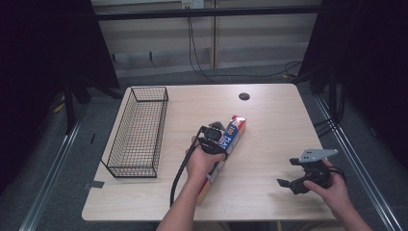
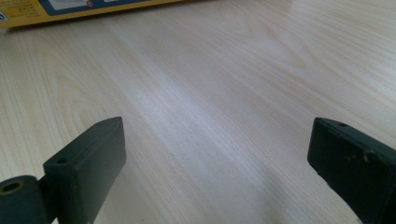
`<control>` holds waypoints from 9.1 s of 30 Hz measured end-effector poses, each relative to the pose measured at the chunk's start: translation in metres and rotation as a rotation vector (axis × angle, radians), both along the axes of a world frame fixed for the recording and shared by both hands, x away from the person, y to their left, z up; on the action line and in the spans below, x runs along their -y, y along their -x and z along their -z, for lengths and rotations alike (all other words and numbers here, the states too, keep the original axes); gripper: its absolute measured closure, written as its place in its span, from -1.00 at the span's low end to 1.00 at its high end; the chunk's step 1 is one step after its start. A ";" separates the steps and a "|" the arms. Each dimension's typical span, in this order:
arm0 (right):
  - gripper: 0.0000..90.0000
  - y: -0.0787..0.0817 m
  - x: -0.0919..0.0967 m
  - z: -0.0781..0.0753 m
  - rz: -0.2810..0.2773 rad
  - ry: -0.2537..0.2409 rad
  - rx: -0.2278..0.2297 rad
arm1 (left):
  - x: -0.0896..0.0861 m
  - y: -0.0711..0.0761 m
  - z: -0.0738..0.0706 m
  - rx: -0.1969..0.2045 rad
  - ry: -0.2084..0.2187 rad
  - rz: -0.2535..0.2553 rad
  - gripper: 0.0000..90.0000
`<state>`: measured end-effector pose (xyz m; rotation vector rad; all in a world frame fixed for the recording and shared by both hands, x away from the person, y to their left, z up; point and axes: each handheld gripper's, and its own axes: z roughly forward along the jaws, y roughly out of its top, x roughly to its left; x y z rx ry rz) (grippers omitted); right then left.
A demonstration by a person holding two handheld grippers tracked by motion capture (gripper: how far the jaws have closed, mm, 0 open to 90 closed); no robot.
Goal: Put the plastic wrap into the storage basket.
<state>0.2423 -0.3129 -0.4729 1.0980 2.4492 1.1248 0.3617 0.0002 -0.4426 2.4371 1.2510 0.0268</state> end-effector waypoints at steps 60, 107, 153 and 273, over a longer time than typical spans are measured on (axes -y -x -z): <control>-0.96 -0.001 -0.002 0.000 -0.025 -0.014 0.009 | -0.055 -0.007 -0.088 -0.017 -0.040 -0.109 -0.04; -0.96 -0.001 -0.002 0.000 -0.036 -0.018 0.005 | -0.085 -0.016 -0.118 0.004 -0.030 -0.205 -0.04; -0.96 -0.001 -0.003 -0.001 -0.031 -0.022 0.007 | -0.126 -0.017 -0.140 0.029 -0.035 -0.295 -0.04; -0.96 -0.003 -0.006 0.005 -0.033 -0.014 -0.012 | -0.234 -0.036 -0.100 0.026 -0.023 -0.627 -0.04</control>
